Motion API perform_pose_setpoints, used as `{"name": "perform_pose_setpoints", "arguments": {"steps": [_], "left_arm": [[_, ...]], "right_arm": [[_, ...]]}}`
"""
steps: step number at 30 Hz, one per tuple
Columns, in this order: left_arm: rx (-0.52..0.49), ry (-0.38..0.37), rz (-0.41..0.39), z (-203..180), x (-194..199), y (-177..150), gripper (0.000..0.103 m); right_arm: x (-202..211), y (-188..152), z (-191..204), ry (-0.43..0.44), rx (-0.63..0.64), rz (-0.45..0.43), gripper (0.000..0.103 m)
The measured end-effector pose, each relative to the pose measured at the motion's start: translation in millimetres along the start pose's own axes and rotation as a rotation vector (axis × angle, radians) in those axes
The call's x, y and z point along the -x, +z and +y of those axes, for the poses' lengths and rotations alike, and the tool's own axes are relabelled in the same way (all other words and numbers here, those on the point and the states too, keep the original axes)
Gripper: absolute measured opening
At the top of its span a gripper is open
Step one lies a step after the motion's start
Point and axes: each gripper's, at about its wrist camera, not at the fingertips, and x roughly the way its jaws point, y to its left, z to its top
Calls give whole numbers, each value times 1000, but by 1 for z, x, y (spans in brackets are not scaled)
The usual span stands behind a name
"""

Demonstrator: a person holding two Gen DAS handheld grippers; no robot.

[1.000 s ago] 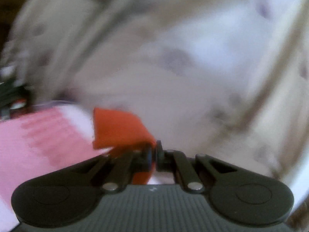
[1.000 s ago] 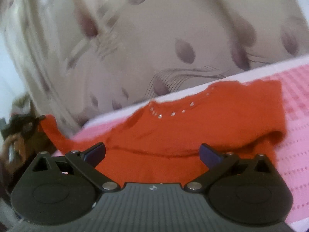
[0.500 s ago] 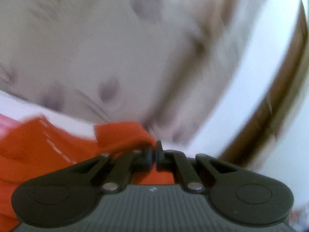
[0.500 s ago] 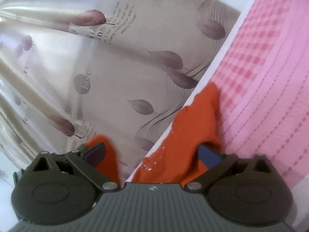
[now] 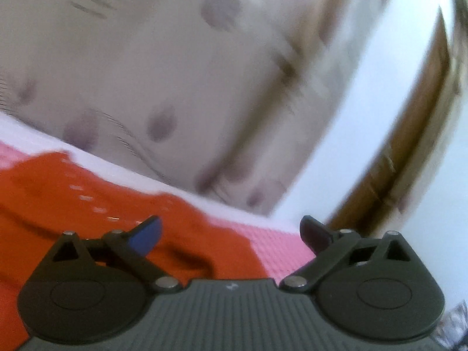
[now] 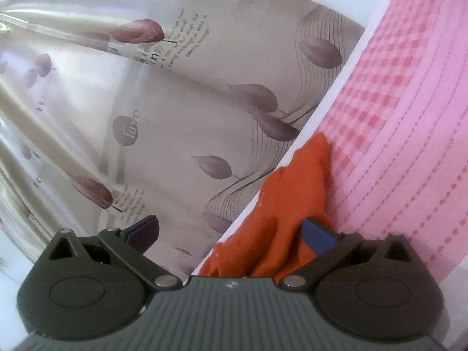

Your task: Fold small clothes

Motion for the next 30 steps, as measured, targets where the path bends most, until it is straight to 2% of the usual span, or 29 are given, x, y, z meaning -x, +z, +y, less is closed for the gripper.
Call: {"name": "perform_pose_setpoints", "arguments": {"steps": [3,4,6,9,10,12,13,15,16,17,19,21,24,25,26,27,28,30], "left_arm": [[42,188,-67,34,29,-9,101],[60,227,-94,49,36,-16,101],[106,286,-91,74,40,-25,101],[251,324,-102,105,38,-40,100],[245,311,-152,105,43,-39,100],[211,331,-159,102,42,-38,100],[220,342,-132,103,37,-38,100],[231,336,-136,108,41,-39,100],[238,337,-147,111,44,-40,100],[245,341,-154,112,46,-42,100],[249,341,-166,111,48,-43,100],[245,351,-166,109,50,-45,100],[243,353,-162,108,50,-45,101],[242,354,-162,108,49,-45,101],[243,354,-162,108,50,-45,101],[243,354,-163,108,49,-45,101],[243,354,-163,109,49,-44,101],[246,355,-165,108,52,-45,101]], "right_arm": [[-1,-1,26,-60,135,23,103],[-8,-2,46,-93,258,59,103],[-28,-8,77,-139,451,125,103],[-74,-21,117,-239,702,238,103],[-98,-28,125,-293,800,298,103],[-133,-40,128,-355,924,395,96],[-149,-47,126,-395,999,432,90],[-163,-50,116,-448,1058,475,60],[-161,-41,108,-464,998,470,20],[-150,-24,98,-462,893,421,8],[-119,6,74,-459,673,311,15],[-97,19,49,-424,503,302,18],[-77,28,21,-388,370,279,18],[-70,34,19,-407,340,243,34],[-62,39,22,-439,341,191,52],[-54,43,32,-449,363,125,58],[-50,46,48,-398,408,87,60],[-61,37,91,-266,569,132,60]]}}
